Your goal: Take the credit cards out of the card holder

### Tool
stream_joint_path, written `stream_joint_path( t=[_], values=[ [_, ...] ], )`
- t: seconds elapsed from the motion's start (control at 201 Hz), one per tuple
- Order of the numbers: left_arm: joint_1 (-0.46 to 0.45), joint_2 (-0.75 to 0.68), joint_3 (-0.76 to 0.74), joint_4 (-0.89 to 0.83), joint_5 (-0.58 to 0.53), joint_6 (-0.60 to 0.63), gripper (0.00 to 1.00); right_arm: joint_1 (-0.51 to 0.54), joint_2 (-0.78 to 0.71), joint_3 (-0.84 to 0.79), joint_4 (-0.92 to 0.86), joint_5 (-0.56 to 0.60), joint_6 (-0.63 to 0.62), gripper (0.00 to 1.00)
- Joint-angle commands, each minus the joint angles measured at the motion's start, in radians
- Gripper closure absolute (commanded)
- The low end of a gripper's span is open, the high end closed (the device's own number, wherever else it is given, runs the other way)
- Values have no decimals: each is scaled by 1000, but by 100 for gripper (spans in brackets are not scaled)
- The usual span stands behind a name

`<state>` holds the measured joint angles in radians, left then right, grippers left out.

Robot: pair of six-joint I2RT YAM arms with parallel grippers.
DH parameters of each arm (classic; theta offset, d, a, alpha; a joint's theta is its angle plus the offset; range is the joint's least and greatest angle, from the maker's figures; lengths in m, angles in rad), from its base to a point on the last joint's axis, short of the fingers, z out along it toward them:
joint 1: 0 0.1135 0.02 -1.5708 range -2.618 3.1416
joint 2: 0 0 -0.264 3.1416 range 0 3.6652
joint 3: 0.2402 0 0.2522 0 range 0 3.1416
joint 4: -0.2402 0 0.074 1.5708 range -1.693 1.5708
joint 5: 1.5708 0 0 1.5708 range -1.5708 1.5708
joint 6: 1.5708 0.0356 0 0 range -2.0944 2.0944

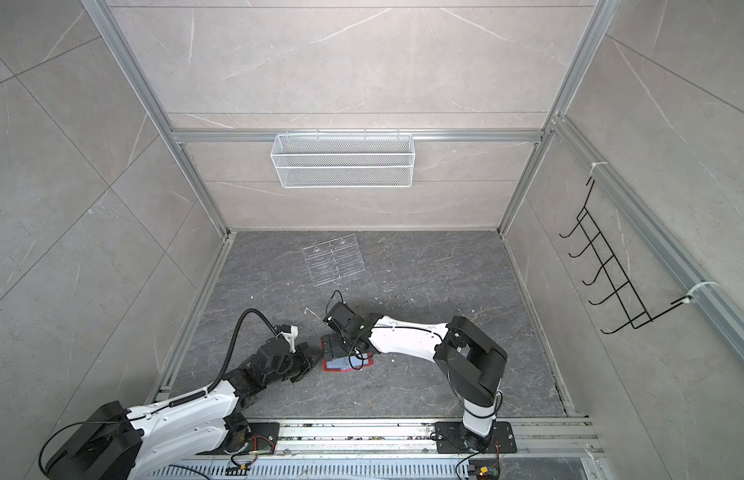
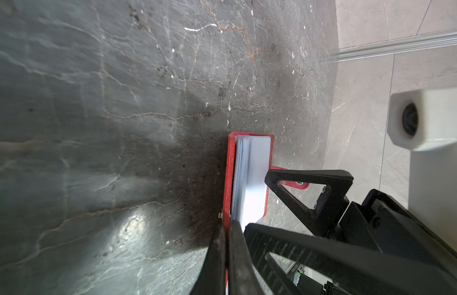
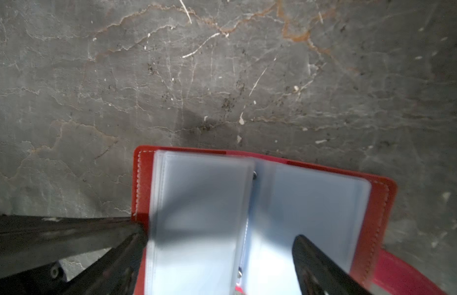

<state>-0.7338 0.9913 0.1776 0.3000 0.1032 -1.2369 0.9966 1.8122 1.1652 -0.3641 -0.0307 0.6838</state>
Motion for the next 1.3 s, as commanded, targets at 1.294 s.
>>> stream_joint_path(
  t=[1.294],
  values=[
    [-4,-2,37,22,-5,41,100,-145,-224,-169,-101,203,29,21]
  ],
)
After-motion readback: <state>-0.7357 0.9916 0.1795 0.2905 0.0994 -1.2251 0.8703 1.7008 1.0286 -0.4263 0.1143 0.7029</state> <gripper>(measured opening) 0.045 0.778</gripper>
